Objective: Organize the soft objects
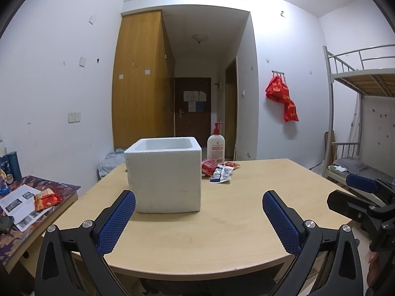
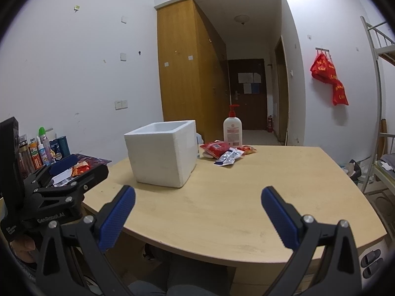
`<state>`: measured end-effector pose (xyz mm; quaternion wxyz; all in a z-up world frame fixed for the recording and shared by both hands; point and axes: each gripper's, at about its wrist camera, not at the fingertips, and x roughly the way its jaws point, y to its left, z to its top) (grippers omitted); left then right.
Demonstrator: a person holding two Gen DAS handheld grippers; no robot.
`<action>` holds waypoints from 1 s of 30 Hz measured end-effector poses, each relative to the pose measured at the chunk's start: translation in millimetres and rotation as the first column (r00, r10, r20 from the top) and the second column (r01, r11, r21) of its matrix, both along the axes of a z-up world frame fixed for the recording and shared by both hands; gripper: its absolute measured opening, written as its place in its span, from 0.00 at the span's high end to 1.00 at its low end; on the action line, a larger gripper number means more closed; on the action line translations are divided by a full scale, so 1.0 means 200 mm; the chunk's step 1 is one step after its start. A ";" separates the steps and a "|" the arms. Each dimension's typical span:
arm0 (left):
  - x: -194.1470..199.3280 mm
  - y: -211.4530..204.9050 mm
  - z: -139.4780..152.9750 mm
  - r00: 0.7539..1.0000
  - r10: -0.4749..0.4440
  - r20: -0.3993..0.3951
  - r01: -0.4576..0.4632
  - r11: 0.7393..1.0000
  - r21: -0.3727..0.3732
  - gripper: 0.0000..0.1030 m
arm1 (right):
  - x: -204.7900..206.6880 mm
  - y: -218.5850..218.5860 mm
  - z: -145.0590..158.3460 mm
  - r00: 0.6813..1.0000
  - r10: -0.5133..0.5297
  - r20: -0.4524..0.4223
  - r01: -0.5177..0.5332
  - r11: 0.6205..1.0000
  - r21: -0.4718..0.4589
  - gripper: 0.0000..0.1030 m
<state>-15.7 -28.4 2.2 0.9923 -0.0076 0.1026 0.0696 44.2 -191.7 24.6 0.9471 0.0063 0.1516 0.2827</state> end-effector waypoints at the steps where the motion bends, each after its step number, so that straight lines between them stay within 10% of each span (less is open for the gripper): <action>1: 0.00 0.00 0.00 1.000 -0.001 0.000 0.001 1.000 0.001 0.00 | 0.00 -0.01 0.00 1.000 -0.004 -0.002 0.004 1.000 0.002 0.00; 30: 0.01 -0.03 0.00 1.000 -0.002 -0.002 0.003 1.000 0.011 0.00 | 0.01 -0.01 0.01 1.000 -0.005 -0.008 0.005 1.000 -0.009 0.00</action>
